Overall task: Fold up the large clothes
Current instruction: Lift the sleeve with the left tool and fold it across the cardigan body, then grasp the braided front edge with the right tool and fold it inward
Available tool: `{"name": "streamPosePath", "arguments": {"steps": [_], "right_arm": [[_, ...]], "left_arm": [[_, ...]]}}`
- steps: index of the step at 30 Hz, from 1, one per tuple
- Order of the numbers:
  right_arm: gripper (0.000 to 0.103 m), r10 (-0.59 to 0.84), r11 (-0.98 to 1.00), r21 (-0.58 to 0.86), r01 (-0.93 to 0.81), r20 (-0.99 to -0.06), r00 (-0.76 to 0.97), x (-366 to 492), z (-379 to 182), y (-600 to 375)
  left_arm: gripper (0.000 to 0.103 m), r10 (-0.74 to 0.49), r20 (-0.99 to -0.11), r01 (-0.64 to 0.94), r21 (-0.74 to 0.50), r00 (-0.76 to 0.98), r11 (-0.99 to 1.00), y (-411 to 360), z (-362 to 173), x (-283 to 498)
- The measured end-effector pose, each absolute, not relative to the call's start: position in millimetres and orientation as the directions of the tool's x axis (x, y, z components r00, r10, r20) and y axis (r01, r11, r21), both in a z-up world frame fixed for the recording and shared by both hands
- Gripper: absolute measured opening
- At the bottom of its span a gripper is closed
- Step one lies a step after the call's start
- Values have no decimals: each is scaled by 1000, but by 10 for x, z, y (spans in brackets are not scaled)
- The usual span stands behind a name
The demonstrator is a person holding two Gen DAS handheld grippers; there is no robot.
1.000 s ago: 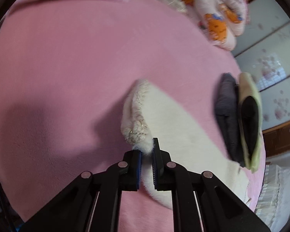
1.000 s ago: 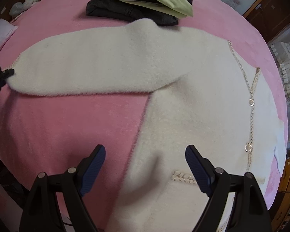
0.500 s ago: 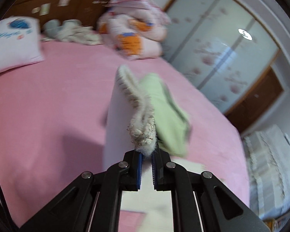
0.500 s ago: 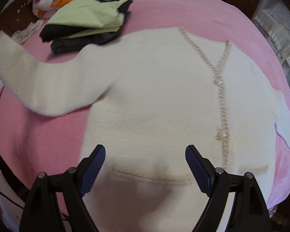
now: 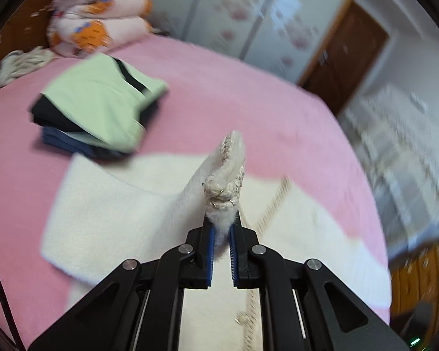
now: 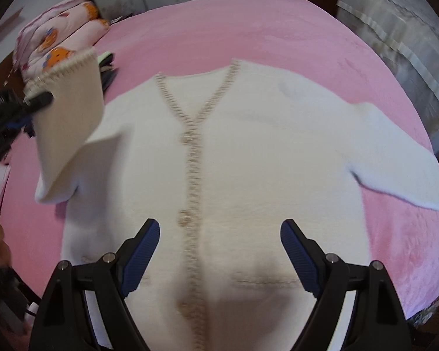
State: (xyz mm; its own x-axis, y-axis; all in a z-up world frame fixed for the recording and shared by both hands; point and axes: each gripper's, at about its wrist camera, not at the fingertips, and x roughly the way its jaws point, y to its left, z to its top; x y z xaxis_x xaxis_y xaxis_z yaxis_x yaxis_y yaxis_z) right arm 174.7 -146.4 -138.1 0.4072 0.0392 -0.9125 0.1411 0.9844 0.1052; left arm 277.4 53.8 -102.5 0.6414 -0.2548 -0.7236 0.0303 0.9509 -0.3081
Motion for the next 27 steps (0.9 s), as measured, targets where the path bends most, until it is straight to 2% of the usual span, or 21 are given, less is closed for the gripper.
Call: {"name": "streamPosePath", "arguments": {"steps": [6, 9, 10, 11, 13, 16, 20, 22, 24, 27], "right_arm": [[85, -13, 967, 84, 243, -928, 371, 1694, -1537, -2060], [85, -4, 954, 99, 284, -940, 342, 1685, -1613, -2273], [85, 3, 951, 107, 290, -942, 335, 1702, -1640, -2309], [85, 10, 949, 112, 294, -945, 328, 1717, -1673, -2350], [85, 13, 951, 109, 288, -949, 316, 1756, -1724, -2345], [85, 84, 947, 172, 272, -948, 307, 1815, -1793, -2327], [85, 298, 858, 384, 341, -913, 279, 1884, -2067, -2337], [85, 346, 815, 423, 396, -903, 253, 1910, -2218, -2315], [75, 366, 789, 433, 435, -901, 233, 1962, -2340, -2262], [69, 390, 776, 458, 433, -889, 241, 2051, -2396, -2134]], "left_arm": [[9, -314, -817, 88, -311, 483, 946, -67, -1612, 2893], [25, -275, -886, 128, -244, 374, 961, -286, -1844, 2893], [33, -265, -901, 135, -232, 345, 963, -292, -1917, 2905], [45, -250, -914, 133, -218, 319, 967, -339, -1950, 2890], [64, -240, -916, 121, -212, 320, 970, -343, -1936, 2852], [81, -216, -901, 75, -203, 375, 976, -245, -1825, 2773], [83, -174, -915, 17, -181, 364, 983, 123, -1803, 2812], [83, -141, -927, -15, -156, 348, 988, 259, -1827, 2805], [83, -100, -935, -43, -122, 341, 992, 453, -1847, 2752], [83, -35, -946, -84, -66, 323, 994, 759, -1876, 2643]]}}
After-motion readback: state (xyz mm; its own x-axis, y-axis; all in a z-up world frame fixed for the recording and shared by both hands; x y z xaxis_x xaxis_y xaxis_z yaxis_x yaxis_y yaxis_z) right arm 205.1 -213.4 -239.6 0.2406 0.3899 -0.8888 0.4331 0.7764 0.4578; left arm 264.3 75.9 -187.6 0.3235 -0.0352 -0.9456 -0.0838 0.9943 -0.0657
